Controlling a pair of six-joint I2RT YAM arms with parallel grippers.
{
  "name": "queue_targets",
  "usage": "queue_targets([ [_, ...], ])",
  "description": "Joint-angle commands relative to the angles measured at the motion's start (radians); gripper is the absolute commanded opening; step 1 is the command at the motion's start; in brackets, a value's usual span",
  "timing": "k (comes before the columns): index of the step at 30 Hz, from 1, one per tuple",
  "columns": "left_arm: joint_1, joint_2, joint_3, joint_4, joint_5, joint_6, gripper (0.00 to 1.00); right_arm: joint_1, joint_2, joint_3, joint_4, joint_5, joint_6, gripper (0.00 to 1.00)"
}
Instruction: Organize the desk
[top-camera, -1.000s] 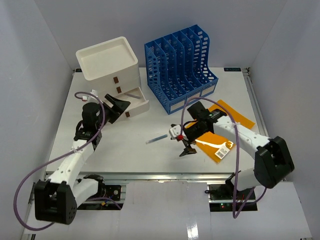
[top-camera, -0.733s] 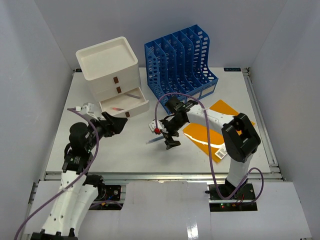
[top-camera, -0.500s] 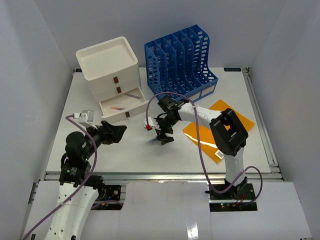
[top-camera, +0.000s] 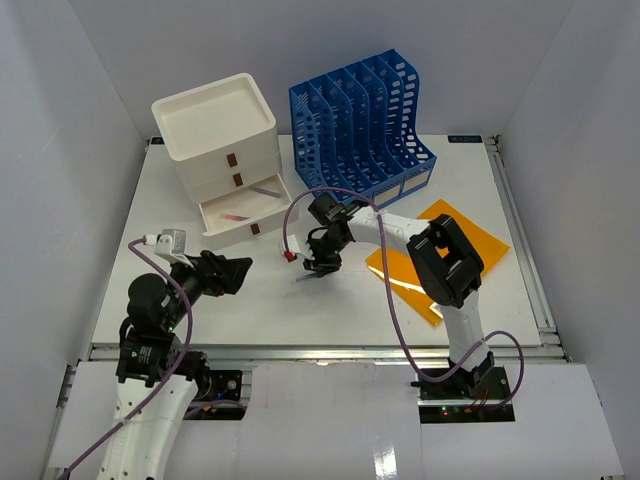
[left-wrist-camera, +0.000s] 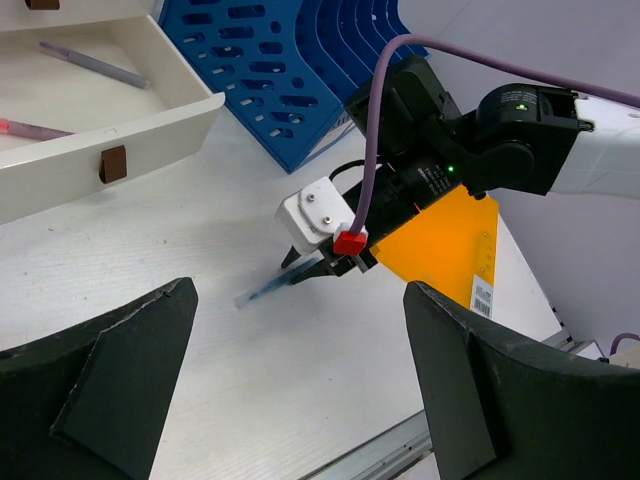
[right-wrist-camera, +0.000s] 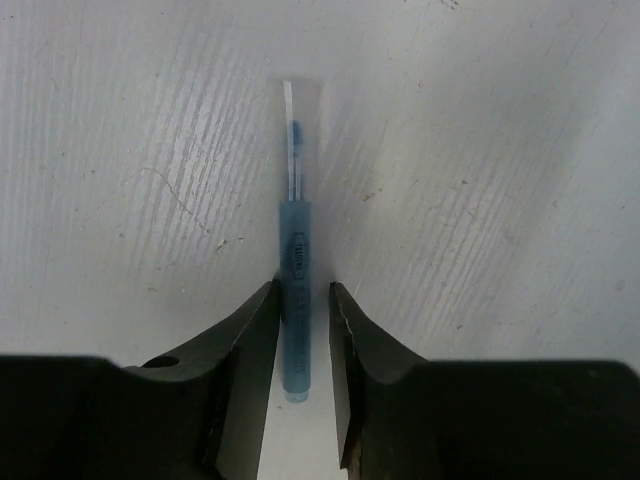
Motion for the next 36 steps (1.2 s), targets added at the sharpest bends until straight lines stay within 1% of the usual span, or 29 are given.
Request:
queue_targets([
  [1, 0.002, -0.028, -0.014, 0.003, -0.007, 0.002, 0.96, 0.018, 0.028, 0.046, -0.083, 0.006, -0.028, 0.25],
  [4, 0.002, -0.033, -0.015, 0.004, -0.004, 0.001, 0.96, 0.027, 0.033, 0.065, -0.121, -0.012, -0.042, 0.14],
  [8, 0.002, -0.036, -0.015, 0.007, -0.006, 0.001, 0.96, 0.031, 0.019, 0.135, -0.175, -0.065, -0.050, 0.08],
  [11, 0.002, -0.036, -0.018, 0.009, -0.003, -0.001, 0.96, 0.033, 0.006, 0.246, -0.178, -0.088, -0.021, 0.08],
  [14, 0.002, -0.030, -0.018, 0.010, -0.003, -0.002, 0.96, 0.036, 0.008, 0.408, -0.148, -0.072, 0.037, 0.08],
  [16, 0.002, -0.026, -0.017, 0.009, -0.001, 0.001, 0.96, 0.040, 0.027, 0.460, -0.104, -0.034, 0.075, 0.08],
  [19, 0.002, -0.024, -0.018, 0.009, -0.005, -0.001, 0.96, 0.051, 0.087, 0.596, -0.036, 0.053, 0.117, 0.08],
  [21, 0.002, -0.024, -0.018, 0.009, -0.007, 0.000, 0.96, 0.057, 0.126, 0.660, 0.056, 0.109, 0.151, 0.08],
  [23, 0.002, -0.024, -0.019, 0.009, -0.007, -0.001, 0.96, 0.063, 0.169, 0.685, 0.122, 0.162, 0.187, 0.09],
  [26, 0.002, -0.023, -0.019, 0.009, -0.006, 0.000, 0.96, 0.076, 0.230, 0.723, 0.254, 0.230, 0.213, 0.13],
  [29, 0.002, -0.020, -0.021, 0.007, -0.004, -0.003, 0.96, 0.088, 0.289, 0.772, 0.332, 0.287, 0.226, 0.24],
  [30, 0.002, -0.020, -0.023, 0.007, -0.004, -0.003, 0.96, 0.088, 0.291, 0.774, 0.335, 0.289, 0.226, 0.25],
  [32, 0.002, 0.002, -0.022, 0.008, -0.004, -0.004, 0.96, 0.091, 0.311, 0.783, 0.360, 0.306, 0.239, 0.45],
  [33, 0.002, 0.009, -0.023, 0.009, -0.003, -0.006, 0.96, 0.091, 0.312, 0.781, 0.363, 0.307, 0.245, 0.50],
  [36, 0.002, 0.064, -0.028, 0.013, -0.009, -0.028, 0.94, 0.085, 0.248, 0.727, 0.360, 0.282, 0.294, 0.58],
])
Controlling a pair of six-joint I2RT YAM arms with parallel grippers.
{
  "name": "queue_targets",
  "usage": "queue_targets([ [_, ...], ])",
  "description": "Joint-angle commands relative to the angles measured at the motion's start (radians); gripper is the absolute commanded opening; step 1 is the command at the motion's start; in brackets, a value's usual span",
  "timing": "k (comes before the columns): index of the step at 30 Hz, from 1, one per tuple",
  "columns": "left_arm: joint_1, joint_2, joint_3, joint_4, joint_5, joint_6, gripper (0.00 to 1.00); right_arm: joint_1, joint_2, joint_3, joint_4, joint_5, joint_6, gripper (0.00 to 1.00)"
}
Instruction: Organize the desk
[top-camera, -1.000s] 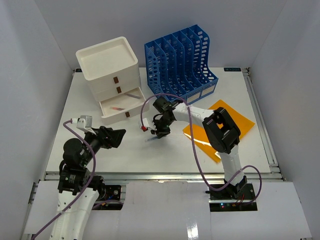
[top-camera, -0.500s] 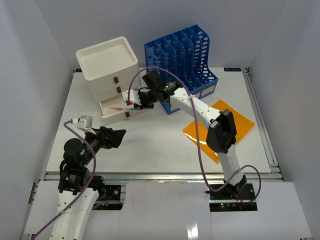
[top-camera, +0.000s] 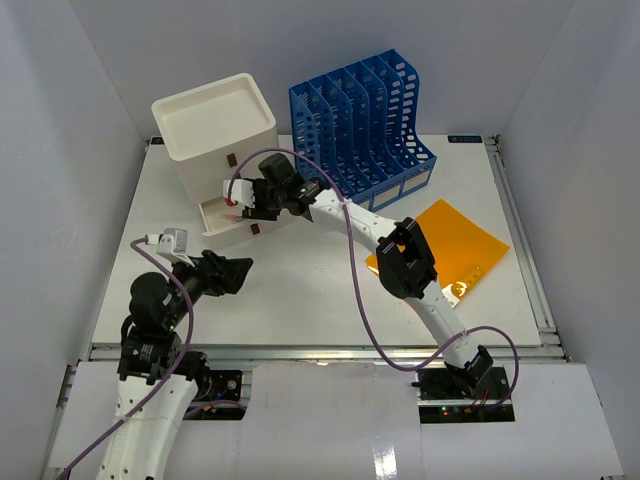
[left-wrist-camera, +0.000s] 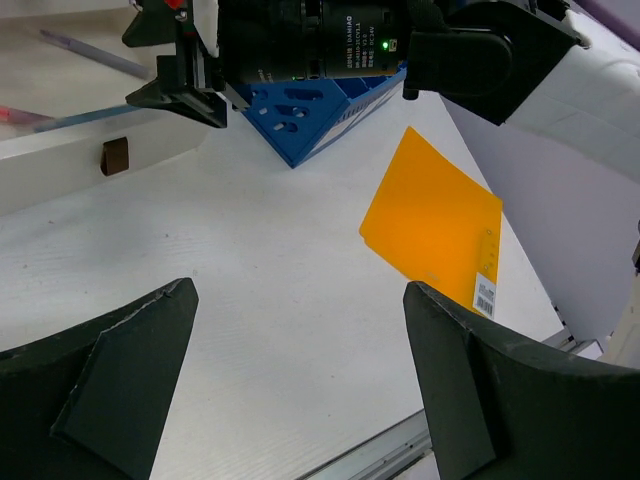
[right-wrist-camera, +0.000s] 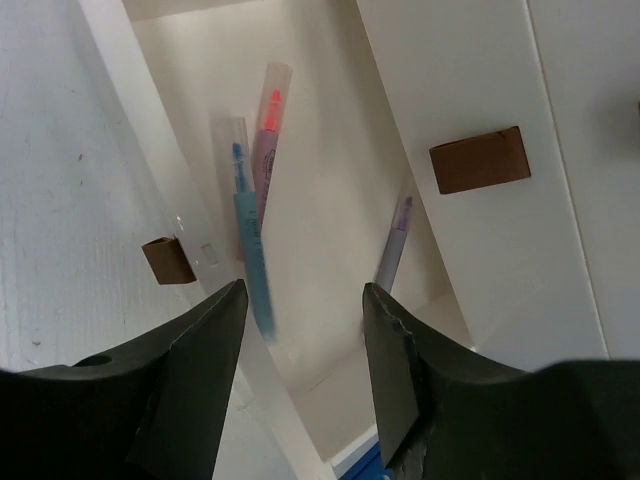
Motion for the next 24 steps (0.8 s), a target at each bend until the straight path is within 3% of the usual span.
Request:
queue_targets([
  [1, 0.002, 0.098, -0.016, 0.010, -0.009, -0.037, 0.93, -0.006, -0.129, -0.019, 0.093, -0.013, 0.101, 0.60],
  [4, 0.002, 0.190, -0.018, 0.031, 0.010, -0.087, 0.88, -0.049, -0.266, -0.118, 0.044, -0.153, 0.189, 0.64],
  [6, 0.002, 0.246, -0.034, 0.060, 0.053, -0.112, 0.83, -0.106, -0.398, -0.192, -0.042, -0.355, 0.224, 0.66],
  [9, 0.001, 0.379, -0.022, 0.085, 0.086, -0.104, 0.77, -0.178, -0.571, -0.371, -0.159, -0.654, 0.129, 0.65],
  [11, -0.014, 0.503, 0.017, 0.088, 0.079, -0.042, 0.73, -0.226, -0.756, -0.623, -0.225, -0.791, -0.024, 0.65],
  [15, -0.143, 0.712, 0.121, 0.088, -0.037, 0.105, 0.70, -0.260, -1.111, -1.099, -0.268, -0.814, -0.209, 0.64],
  [19, -0.261, 0.952, 0.263, 0.094, -0.106, 0.376, 0.64, -0.319, -1.363, -1.338, -0.241, -0.834, -0.339, 0.66],
  [24, -0.284, 1.174, 0.405, 0.061, -0.147, 0.694, 0.59, -0.469, -1.529, -1.519, -0.126, -0.898, -0.321, 0.63],
])
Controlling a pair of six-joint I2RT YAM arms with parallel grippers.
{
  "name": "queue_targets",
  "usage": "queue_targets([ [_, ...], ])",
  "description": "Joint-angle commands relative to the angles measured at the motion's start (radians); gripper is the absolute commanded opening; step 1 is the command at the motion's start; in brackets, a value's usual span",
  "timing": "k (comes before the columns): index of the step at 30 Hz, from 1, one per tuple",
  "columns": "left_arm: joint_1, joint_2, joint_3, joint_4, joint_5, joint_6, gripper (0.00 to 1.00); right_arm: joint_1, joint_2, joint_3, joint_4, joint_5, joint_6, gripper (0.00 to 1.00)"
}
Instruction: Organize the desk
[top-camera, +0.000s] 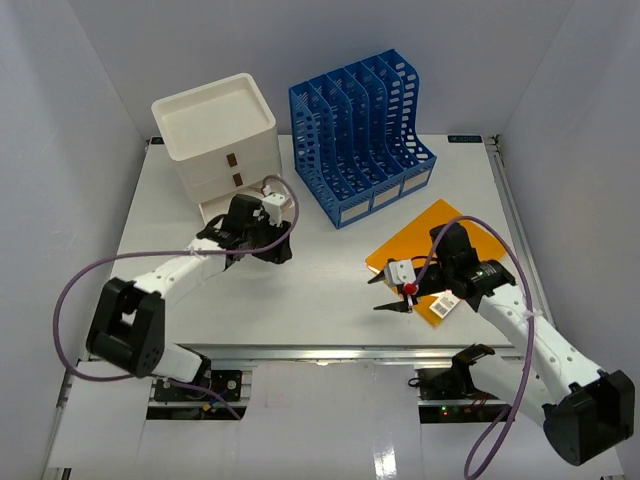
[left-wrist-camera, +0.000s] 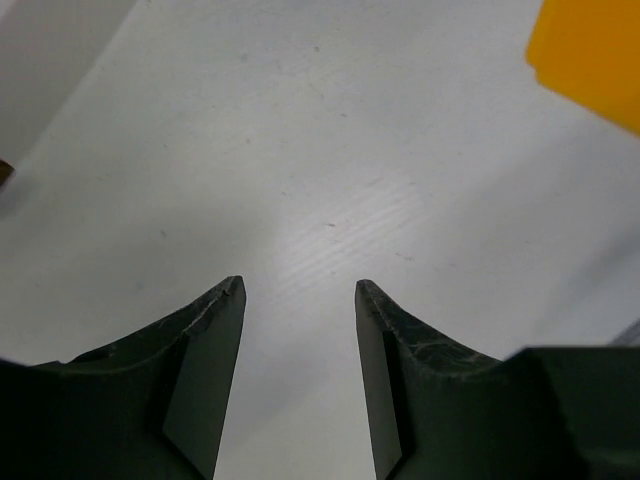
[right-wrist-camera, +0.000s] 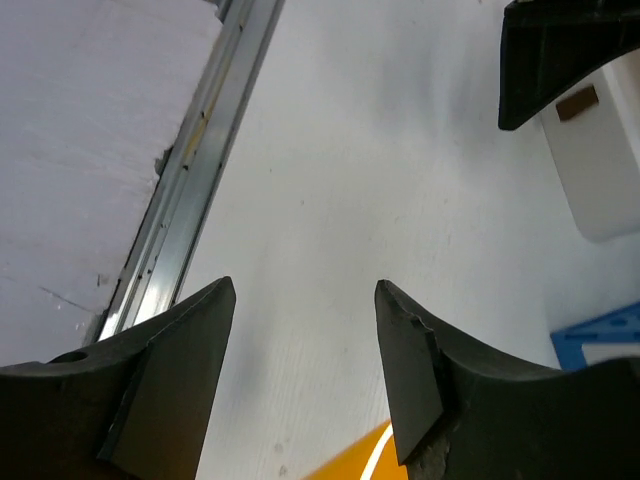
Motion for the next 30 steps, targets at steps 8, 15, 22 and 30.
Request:
queue_targets([
  [8, -0.011, 0.311, 0.290, -0.069, -0.167, 0.637, 0.66, -0.253, -0.163, -0.148, 0.120, -0.172, -0.045, 0.61],
  [15, -0.009, 0.413, 0.332, -0.038, -0.373, 0.739, 0.72, -0.256, -0.152, -0.139, 0.123, -0.164, -0.028, 0.60],
  [22, 0.037, 0.476, 0.353, 0.044, -0.439, 0.781, 0.76, -0.256, -0.153, -0.137, 0.125, -0.167, -0.016, 0.60],
  [30, 0.103, 0.543, 0.423, 0.155, -0.463, 0.748, 0.95, -0.257, -0.135, -0.134, 0.126, -0.157, -0.009, 0.60],
])
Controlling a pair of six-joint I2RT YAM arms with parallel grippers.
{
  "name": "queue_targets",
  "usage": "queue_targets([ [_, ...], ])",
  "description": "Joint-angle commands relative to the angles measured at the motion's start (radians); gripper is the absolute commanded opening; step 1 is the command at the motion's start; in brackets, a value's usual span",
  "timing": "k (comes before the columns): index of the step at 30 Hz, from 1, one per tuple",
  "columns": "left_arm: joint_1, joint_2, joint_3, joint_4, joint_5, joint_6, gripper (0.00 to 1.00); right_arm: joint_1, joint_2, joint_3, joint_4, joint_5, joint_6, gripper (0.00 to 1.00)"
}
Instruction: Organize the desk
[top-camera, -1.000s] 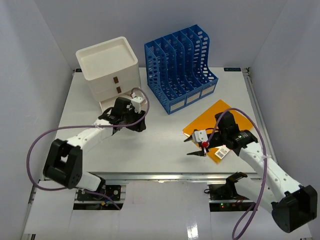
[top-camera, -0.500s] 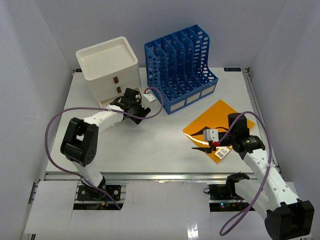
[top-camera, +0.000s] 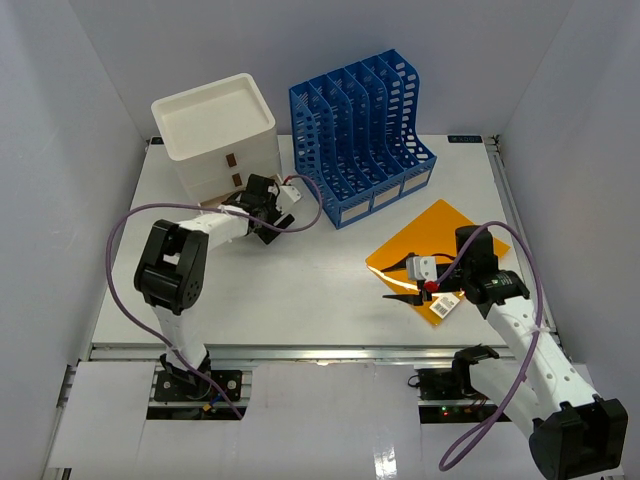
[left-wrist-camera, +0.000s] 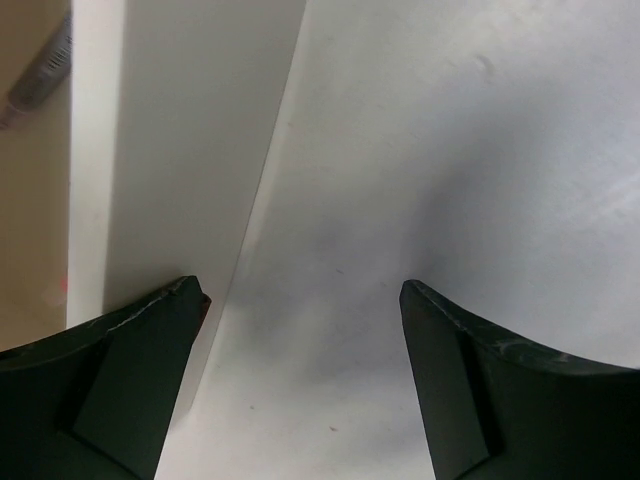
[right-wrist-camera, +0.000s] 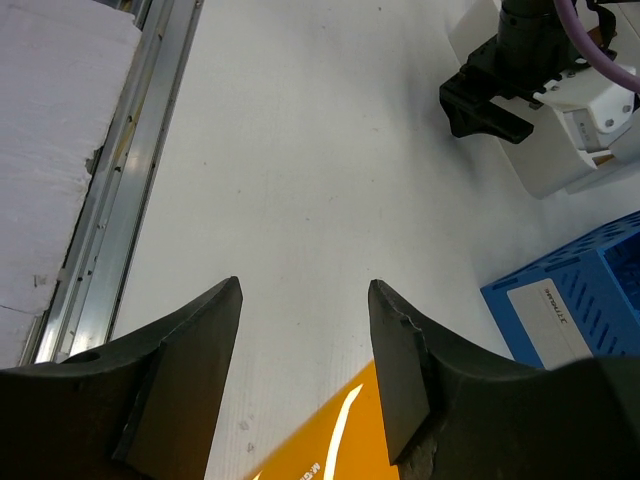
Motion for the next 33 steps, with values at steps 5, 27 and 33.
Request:
queue_targets([
  [5, 0.089, 0.090, 0.152, 0.092, -0.055, -0.029, 0.98, -0.007, 0.015, 0.000, 0.033, -0.010, 0.009, 0.61],
  [27, 0.129, -0.305, -0.071, 0.104, 0.441, -0.539, 0.98, -0.134, 0.064, 0.055, 0.064, 0.053, 0.223, 0.65],
  [33, 0.133, -0.639, -0.312, 0.170, 0.605, -0.750, 0.98, -0.187, 0.096, 0.123, 0.044, 0.206, 0.422, 0.77],
])
